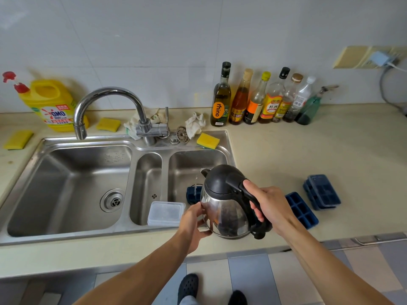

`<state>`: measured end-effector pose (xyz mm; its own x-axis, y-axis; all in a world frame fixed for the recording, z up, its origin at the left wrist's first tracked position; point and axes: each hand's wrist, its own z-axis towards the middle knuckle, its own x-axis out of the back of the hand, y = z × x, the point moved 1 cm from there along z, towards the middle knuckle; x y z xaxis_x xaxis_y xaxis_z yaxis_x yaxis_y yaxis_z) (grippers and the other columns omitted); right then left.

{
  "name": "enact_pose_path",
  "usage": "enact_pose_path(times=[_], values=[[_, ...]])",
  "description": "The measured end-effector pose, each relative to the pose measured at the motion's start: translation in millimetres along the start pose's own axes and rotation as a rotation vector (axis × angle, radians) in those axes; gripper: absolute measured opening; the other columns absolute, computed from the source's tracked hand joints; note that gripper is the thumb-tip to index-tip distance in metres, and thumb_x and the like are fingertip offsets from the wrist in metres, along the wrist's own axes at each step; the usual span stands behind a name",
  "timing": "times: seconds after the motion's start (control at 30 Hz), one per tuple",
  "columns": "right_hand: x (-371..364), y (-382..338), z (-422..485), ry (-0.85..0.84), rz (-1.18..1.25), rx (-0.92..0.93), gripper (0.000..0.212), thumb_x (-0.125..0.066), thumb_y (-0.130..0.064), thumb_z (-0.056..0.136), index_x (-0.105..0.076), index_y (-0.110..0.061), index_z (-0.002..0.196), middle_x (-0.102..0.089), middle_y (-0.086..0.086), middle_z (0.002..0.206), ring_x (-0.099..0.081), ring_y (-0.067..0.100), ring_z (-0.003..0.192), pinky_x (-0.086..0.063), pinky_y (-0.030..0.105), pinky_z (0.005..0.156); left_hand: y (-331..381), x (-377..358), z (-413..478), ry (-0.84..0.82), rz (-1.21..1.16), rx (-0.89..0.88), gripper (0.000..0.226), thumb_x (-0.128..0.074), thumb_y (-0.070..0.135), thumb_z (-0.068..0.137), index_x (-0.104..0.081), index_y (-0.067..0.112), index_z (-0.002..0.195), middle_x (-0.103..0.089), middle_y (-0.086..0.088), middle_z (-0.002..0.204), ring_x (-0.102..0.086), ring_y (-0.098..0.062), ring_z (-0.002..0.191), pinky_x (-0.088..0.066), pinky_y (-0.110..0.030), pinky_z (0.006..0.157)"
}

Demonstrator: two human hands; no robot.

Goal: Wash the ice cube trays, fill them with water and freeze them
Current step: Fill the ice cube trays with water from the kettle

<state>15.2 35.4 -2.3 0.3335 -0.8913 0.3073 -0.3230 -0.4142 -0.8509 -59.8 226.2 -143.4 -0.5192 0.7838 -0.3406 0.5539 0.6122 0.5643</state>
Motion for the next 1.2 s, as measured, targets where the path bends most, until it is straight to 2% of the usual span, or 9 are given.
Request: enact_pose_path(times=[0.17, 0.47, 0.77, 1.0, 1.2], values=[[-0.2, 1.2, -1.3, -0.002, -0.014, -0.007, 0.053, -0.063, -0.051, 0.094, -0.062, -0.011, 0.059, -0.057, 0.003, 0.052, -0.049, 0.013, 0.042, -0.045, 0.024, 0.045, -1.4, -0.5, -1.4, -0.010, -0.007, 0.003, 0.033, -0.048, 0.037, 0.104, -0.068, 0.014, 0.116, -0.069, -0.007, 0.119, -0.060, -0.031, 0.115, -0.053, -0.052, 0.084], [2.0, 1.2, -4.8, 0.002, -0.004, -0.008, 0.055, -0.064, -0.052, 0.094, -0.062, -0.013, 0.056, -0.057, 0.003, 0.051, -0.048, 0.014, 0.041, -0.044, 0.025, 0.045, -2.2, -2.1, -3.3, -0.019, 0.017, 0.013, 0.034, -0.045, 0.036, 0.105, -0.067, 0.014, 0.119, -0.066, -0.007, 0.123, -0.058, -0.030, 0.118, -0.048, -0.060, 0.100], [6.5, 0.6, -8.0, 0.025, -0.006, -0.012, 0.056, -0.063, -0.055, 0.093, -0.062, -0.013, 0.055, -0.056, 0.002, 0.048, -0.048, 0.014, 0.040, -0.044, 0.023, 0.044, 1.7, -8.6, -5.8, -0.024, 0.007, 0.022, 0.034, -0.046, 0.036, 0.105, -0.071, 0.013, 0.112, -0.069, -0.009, 0.119, -0.059, -0.031, 0.115, -0.052, -0.054, 0.084], [10.3, -1.7, -8.7, 0.055, 0.005, -0.012, 0.058, -0.063, -0.055, 0.093, -0.060, -0.018, 0.049, -0.055, 0.001, 0.047, -0.048, 0.013, 0.038, -0.043, 0.020, 0.042, 6.4, -14.1, -6.3, -0.036, 0.046, 0.048, 0.036, -0.049, 0.037, 0.103, -0.067, 0.013, 0.121, -0.068, -0.009, 0.124, -0.060, -0.032, 0.117, -0.053, -0.050, 0.081], [13.2, -0.8, -9.8, 0.066, 0.005, -0.019, 0.057, -0.063, -0.056, 0.093, -0.061, -0.016, 0.053, -0.055, 0.000, 0.047, -0.048, 0.013, 0.038, -0.044, 0.020, 0.041, 8.8, -17.9, -6.5, -0.037, 0.063, 0.051, 0.032, -0.054, 0.035, 0.100, -0.071, 0.013, 0.115, -0.073, -0.009, 0.115, -0.064, -0.031, 0.111, -0.054, -0.046, 0.073]])
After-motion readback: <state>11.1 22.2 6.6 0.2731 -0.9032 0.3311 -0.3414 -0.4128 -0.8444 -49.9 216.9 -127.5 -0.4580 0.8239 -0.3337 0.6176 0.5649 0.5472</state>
